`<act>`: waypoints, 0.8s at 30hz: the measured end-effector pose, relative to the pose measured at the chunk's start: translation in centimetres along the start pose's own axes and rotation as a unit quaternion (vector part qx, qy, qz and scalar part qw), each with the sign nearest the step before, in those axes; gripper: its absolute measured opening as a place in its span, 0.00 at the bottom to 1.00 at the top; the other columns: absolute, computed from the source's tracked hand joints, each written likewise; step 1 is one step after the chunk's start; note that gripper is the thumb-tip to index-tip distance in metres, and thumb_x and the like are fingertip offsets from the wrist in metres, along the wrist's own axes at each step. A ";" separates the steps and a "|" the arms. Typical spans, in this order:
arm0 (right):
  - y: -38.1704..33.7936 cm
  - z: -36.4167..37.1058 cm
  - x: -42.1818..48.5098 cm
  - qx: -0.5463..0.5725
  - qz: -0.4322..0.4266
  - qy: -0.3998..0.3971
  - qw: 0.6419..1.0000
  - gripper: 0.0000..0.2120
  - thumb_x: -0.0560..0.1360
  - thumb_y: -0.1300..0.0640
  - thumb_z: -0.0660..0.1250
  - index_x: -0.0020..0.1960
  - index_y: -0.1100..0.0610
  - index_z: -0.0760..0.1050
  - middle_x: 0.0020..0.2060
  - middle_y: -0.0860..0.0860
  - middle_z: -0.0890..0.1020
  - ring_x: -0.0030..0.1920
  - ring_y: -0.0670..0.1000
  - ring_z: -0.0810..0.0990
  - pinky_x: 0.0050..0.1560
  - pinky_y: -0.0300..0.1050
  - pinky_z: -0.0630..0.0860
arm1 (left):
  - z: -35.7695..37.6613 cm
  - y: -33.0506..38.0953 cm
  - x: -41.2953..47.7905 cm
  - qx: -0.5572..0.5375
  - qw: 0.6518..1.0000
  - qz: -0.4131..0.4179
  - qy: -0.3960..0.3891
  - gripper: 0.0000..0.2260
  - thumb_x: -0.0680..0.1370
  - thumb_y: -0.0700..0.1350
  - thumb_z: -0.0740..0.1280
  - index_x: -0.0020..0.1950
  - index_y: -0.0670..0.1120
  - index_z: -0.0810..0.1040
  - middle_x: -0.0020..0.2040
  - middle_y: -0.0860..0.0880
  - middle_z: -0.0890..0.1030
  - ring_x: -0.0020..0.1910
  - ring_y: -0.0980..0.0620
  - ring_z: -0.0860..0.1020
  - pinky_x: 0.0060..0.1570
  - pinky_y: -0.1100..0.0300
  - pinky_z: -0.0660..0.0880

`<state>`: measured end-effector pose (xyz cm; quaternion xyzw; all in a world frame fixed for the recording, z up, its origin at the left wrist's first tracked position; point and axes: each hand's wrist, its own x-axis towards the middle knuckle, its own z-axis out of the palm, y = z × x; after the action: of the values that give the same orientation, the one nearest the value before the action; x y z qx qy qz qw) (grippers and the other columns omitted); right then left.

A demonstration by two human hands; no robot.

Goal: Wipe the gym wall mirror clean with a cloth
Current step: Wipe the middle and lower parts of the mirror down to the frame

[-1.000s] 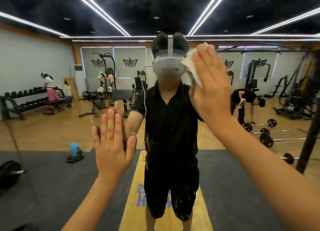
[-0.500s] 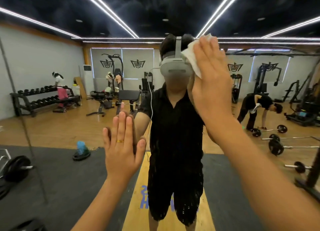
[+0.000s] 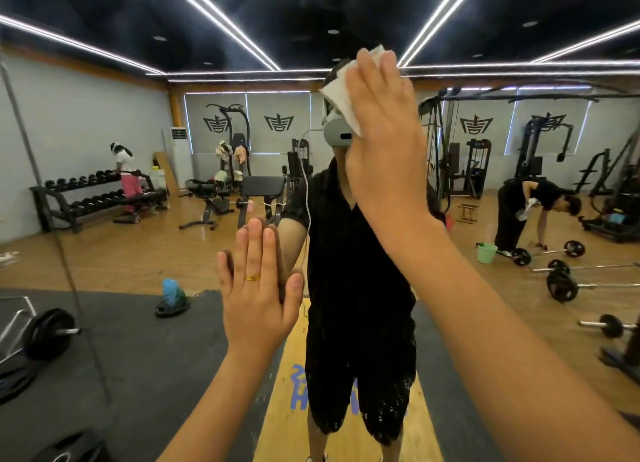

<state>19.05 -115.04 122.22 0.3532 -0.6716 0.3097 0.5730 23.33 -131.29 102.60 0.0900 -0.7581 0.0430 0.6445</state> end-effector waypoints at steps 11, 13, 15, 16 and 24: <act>-5.7 3.9 2.8 -0.062 -0.273 -0.161 0.947 0.32 0.81 0.64 0.61 0.83 0.58 0.54 0.83 0.55 0.55 0.83 0.54 0.50 0.81 0.49 0.41 | -0.2 -0.1 0.1 0.004 1.000 -0.001 -0.001 0.29 0.86 0.56 0.50 0.83 0.40 0.55 0.84 0.44 0.54 0.84 0.46 0.51 0.81 0.41 0.48; -3.0 2.8 1.3 -0.036 -0.247 -0.126 0.960 0.33 0.77 0.67 0.63 0.81 0.60 0.61 0.81 0.57 0.62 0.82 0.56 0.57 0.81 0.52 0.48 | -0.2 0.0 0.1 0.012 1.000 0.001 -0.001 0.29 0.86 0.56 0.50 0.83 0.41 0.54 0.84 0.43 0.54 0.84 0.45 0.52 0.81 0.42 0.47; -0.5 1.6 -0.4 -0.010 -0.205 -0.084 0.975 0.32 0.74 0.70 0.61 0.78 0.62 0.66 0.78 0.59 0.68 0.80 0.59 0.63 0.80 0.56 0.55 | -0.2 0.0 0.0 0.015 1.000 0.002 -0.003 0.30 0.86 0.55 0.51 0.83 0.41 0.54 0.84 0.42 0.55 0.84 0.45 0.52 0.81 0.41 0.47; 0.4 1.1 -0.9 -0.004 -0.188 -0.078 0.979 0.32 0.73 0.71 0.61 0.78 0.63 0.67 0.77 0.60 0.68 0.79 0.59 0.64 0.80 0.56 0.56 | -0.2 0.0 0.0 0.015 1.000 0.005 -0.004 0.30 0.86 0.55 0.51 0.83 0.41 0.54 0.83 0.42 0.55 0.84 0.44 0.52 0.81 0.41 0.47; 0.5 0.8 -1.0 0.020 -0.153 -0.107 0.982 0.30 0.79 0.69 0.63 0.80 0.61 0.63 0.80 0.57 0.64 0.81 0.57 0.58 0.82 0.54 0.51 | -2.6 -0.3 0.4 -0.085 0.996 0.005 -0.039 0.30 0.84 0.50 0.59 0.83 0.39 0.57 0.84 0.43 0.55 0.84 0.45 0.53 0.81 0.40 0.54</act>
<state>18.26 -115.33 121.08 0.4948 -0.6606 0.1919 0.5309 25.85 -131.13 103.45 0.0329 -0.7840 -0.0216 0.6195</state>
